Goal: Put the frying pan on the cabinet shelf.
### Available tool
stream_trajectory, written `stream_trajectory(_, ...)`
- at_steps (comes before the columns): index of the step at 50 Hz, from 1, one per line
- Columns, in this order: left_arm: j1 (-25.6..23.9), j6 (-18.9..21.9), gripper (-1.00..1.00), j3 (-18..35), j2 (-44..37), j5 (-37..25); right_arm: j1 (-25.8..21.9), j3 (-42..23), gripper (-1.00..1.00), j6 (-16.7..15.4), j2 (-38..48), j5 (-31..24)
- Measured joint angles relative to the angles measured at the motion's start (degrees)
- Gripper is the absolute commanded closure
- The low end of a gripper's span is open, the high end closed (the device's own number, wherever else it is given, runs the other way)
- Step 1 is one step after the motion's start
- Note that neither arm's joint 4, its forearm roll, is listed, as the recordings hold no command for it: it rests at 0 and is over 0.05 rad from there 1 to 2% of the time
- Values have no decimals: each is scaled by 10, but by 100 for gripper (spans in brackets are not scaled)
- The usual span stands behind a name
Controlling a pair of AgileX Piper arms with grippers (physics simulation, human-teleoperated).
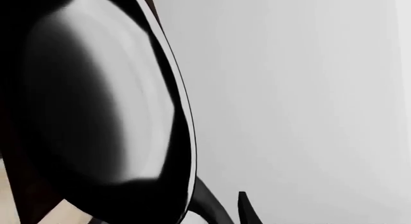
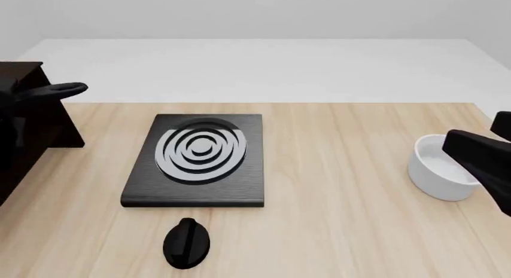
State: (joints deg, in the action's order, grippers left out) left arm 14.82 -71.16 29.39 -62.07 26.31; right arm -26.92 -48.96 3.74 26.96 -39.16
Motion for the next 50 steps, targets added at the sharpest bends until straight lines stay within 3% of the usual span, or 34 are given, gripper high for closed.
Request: stream_trajectory(50, -42, 26, -100, -76, 245, -144, 11, 12, -100, 10, -25, -10)
